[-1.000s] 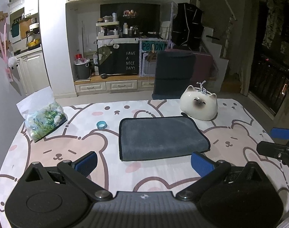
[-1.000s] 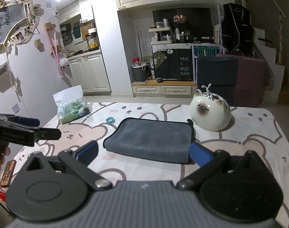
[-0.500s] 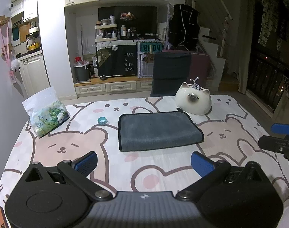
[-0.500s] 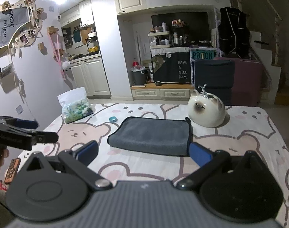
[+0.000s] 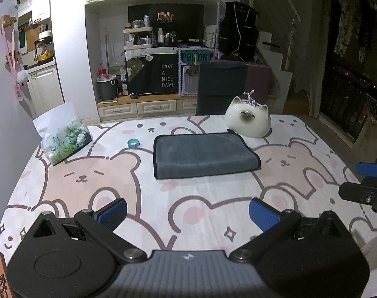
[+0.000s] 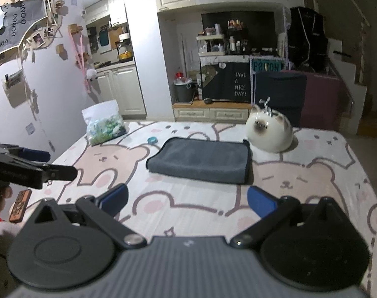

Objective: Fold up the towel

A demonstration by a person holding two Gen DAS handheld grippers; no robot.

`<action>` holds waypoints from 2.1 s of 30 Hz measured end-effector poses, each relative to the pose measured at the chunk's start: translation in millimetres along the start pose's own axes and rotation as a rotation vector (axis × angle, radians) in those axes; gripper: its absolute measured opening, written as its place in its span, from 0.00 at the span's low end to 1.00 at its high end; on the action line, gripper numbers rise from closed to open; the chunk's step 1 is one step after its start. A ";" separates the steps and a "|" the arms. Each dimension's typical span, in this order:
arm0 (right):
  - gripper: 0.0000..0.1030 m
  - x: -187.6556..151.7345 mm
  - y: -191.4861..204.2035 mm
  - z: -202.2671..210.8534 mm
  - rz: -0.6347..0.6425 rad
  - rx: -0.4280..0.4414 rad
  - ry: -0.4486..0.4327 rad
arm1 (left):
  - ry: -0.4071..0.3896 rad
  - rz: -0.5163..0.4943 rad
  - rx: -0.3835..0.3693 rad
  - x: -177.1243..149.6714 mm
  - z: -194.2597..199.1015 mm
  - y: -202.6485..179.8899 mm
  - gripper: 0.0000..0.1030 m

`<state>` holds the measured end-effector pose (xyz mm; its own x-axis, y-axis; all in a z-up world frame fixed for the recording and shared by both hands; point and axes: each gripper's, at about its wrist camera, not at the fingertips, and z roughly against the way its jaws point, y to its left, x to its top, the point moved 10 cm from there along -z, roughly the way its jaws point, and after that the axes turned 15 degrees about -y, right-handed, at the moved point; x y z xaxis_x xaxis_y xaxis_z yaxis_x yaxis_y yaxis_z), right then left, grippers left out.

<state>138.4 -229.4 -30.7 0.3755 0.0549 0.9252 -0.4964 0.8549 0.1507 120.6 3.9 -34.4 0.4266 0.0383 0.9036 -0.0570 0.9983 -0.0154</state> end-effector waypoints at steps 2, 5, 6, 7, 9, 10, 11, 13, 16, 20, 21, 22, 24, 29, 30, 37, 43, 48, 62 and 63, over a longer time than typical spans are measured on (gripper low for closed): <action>1.00 -6.6 0.1 3.4 -0.010 -0.002 0.011 | 0.005 -0.003 0.005 -7.2 2.4 0.1 1.00; 1.00 -16.7 -0.1 8.2 -0.028 -0.005 0.026 | 0.022 0.001 0.008 -17.8 4.6 0.7 1.00; 1.00 -18.8 -0.4 9.3 -0.036 -0.005 0.031 | 0.026 0.001 0.007 -21.0 5.2 0.8 1.00; 1.00 -21.8 -0.9 11.1 -0.042 -0.007 0.033 | 0.028 0.000 0.007 -23.7 6.0 0.7 1.00; 1.00 -26.1 -1.7 14.4 -0.039 -0.014 0.029 | 0.027 -0.007 0.010 -28.3 7.5 0.9 1.00; 1.00 -27.4 -2.2 16.2 -0.038 -0.021 0.029 | 0.025 -0.011 0.011 -30.4 8.2 0.9 1.00; 1.00 -29.2 -3.3 17.1 -0.040 -0.029 0.032 | 0.024 -0.013 0.012 -31.9 8.5 0.9 1.00; 1.00 -32.5 -5.4 18.2 -0.047 -0.042 0.035 | 0.024 -0.010 0.012 -34.1 8.7 1.0 1.00; 1.00 -39.6 -5.8 19.5 -0.021 -0.061 0.029 | 0.027 0.002 0.014 -39.6 7.7 4.1 1.00; 1.00 -42.9 -4.8 20.1 -0.020 -0.053 0.022 | 0.025 -0.001 0.019 -41.9 8.6 5.6 1.00; 1.00 -43.5 -5.4 19.7 -0.023 -0.057 0.023 | 0.023 -0.004 0.018 -42.2 8.7 5.3 1.00; 1.00 -45.0 -5.9 19.7 -0.027 -0.059 0.023 | 0.021 -0.008 0.019 -42.4 8.8 5.2 1.00; 1.00 -45.2 -5.7 19.3 -0.031 -0.060 0.020 | 0.016 -0.013 0.016 -42.5 9.4 3.9 1.00; 1.00 -45.1 -6.0 19.1 -0.030 -0.070 0.014 | 0.010 -0.014 0.012 -41.6 9.4 3.1 1.00; 1.00 -45.1 -5.9 19.0 -0.028 -0.071 0.015 | 0.010 -0.012 0.012 -41.8 9.4 3.2 1.00; 1.00 -46.1 -6.5 17.6 -0.025 -0.071 0.024 | 0.011 -0.014 0.009 -41.6 8.8 2.5 1.00; 1.00 -46.1 -6.7 17.7 -0.025 -0.071 0.024 | 0.011 -0.015 0.010 -41.4 8.8 2.5 1.00; 1.00 -46.8 -6.6 16.6 -0.027 -0.072 0.025 | 0.011 -0.016 0.010 -41.5 8.7 2.6 1.00; 1.00 -46.9 -6.6 16.2 -0.027 -0.072 0.024 | 0.011 -0.015 0.010 -41.5 8.7 2.3 1.00; 1.00 -47.1 -6.5 16.0 -0.026 -0.073 0.024 | 0.011 -0.015 0.010 -41.5 8.7 2.4 1.00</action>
<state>111.4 -245.8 -69.7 0.4066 0.0433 0.9126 -0.4283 0.8914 0.1485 94.8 4.2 -68.2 0.4373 0.0236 0.8990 -0.0596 0.9982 0.0028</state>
